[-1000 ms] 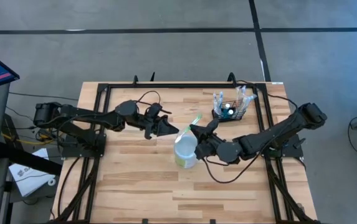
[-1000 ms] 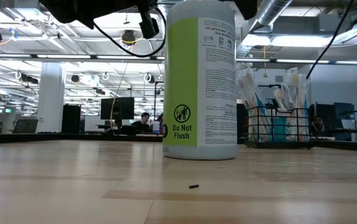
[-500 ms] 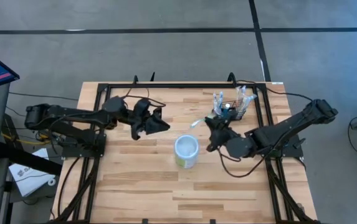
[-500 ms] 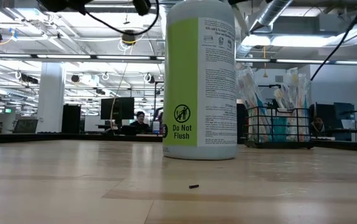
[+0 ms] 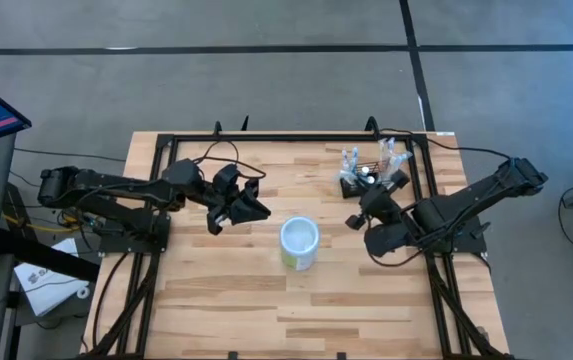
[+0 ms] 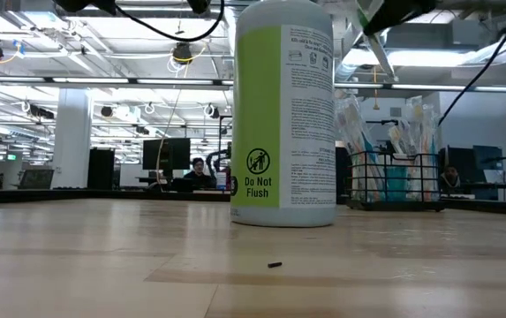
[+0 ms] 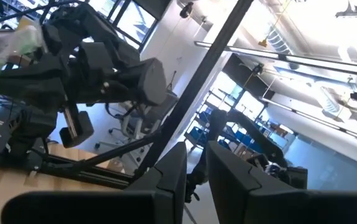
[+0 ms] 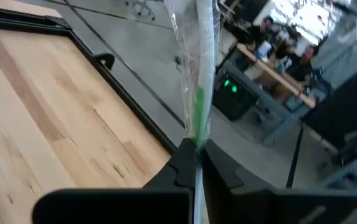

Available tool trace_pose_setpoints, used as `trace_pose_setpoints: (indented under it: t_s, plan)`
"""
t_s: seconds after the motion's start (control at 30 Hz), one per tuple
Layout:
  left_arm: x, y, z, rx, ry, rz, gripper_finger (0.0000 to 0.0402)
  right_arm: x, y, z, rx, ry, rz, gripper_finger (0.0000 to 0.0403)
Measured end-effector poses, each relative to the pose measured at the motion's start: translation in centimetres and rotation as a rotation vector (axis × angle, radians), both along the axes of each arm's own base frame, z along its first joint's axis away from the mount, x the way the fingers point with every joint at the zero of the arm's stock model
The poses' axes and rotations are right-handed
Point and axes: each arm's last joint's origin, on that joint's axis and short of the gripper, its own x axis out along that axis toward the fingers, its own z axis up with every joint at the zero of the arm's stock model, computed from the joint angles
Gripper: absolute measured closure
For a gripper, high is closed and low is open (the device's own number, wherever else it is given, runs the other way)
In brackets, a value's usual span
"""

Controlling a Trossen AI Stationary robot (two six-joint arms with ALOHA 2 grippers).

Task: Pick & Place toothbrushing station
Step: Put the green toothbrush into the wire organizer

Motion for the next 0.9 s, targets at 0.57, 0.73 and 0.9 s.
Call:
trace_pose_setpoints:
  t_s: [0.57, 0.73, 0.9]
  plan:
    - [0.0, -0.3, 0.0, 0.013, -0.005, -0.008, 0.0344, -2.0, -0.3, -3.9, 0.12, -0.18, -0.059, 0.0403]
    - [0.0, -0.3, 0.0, 0.013, -0.005, -0.007, 0.0344, -2.2, 0.2, -4.3, 0.165, -0.219, -0.018, 0.0403]
    - [0.0, -0.5, 0.0, 0.036, -0.015, -0.007, 0.0344, -2.1, 0.9, -5.0, 0.225, -0.272, 0.025, 0.0403]
